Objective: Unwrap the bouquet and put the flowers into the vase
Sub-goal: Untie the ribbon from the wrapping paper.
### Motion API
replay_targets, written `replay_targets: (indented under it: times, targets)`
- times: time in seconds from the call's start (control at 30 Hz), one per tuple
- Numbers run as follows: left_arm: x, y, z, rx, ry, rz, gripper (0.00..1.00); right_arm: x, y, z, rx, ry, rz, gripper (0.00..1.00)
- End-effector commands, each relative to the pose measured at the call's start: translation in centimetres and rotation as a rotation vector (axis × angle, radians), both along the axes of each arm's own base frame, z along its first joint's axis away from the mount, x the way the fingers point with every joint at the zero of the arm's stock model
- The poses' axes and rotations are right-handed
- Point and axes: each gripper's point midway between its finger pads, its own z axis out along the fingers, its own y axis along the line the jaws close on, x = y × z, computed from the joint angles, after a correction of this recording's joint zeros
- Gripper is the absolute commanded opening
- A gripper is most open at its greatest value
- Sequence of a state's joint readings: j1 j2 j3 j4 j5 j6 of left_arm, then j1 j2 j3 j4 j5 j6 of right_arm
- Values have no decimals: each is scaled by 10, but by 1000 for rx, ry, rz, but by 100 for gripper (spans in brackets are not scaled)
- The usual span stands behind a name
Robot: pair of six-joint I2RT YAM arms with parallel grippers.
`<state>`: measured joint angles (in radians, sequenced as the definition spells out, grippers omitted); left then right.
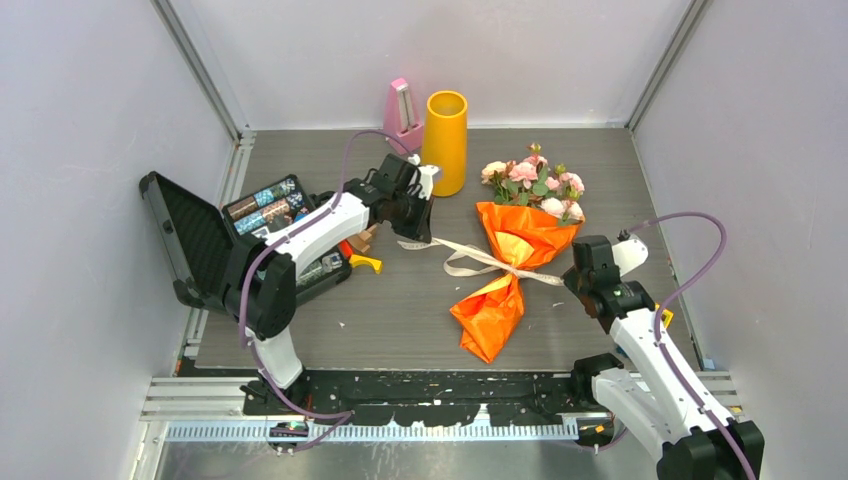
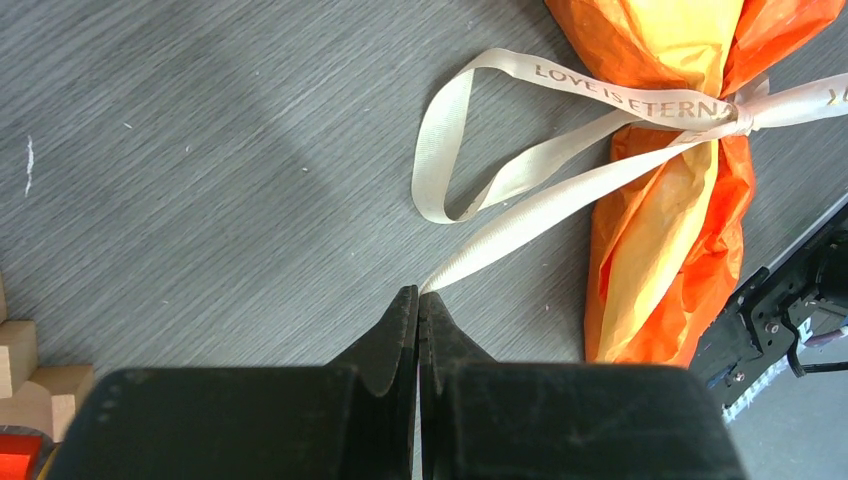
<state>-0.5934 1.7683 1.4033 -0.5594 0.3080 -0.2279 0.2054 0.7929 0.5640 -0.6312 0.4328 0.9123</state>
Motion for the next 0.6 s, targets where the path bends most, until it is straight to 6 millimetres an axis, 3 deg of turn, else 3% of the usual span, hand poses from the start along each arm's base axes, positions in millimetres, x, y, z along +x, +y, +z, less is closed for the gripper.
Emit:
replay_targets:
  times: [0.0, 0.57]
  targets:
    - [3, 4, 25, -44, -36, 6, 0, 6, -15, 17, -59, -31, -54, 0]
    - [23, 30, 30, -48, -43, 81, 0, -3, -39, 38, -154, -34, -106, 0]
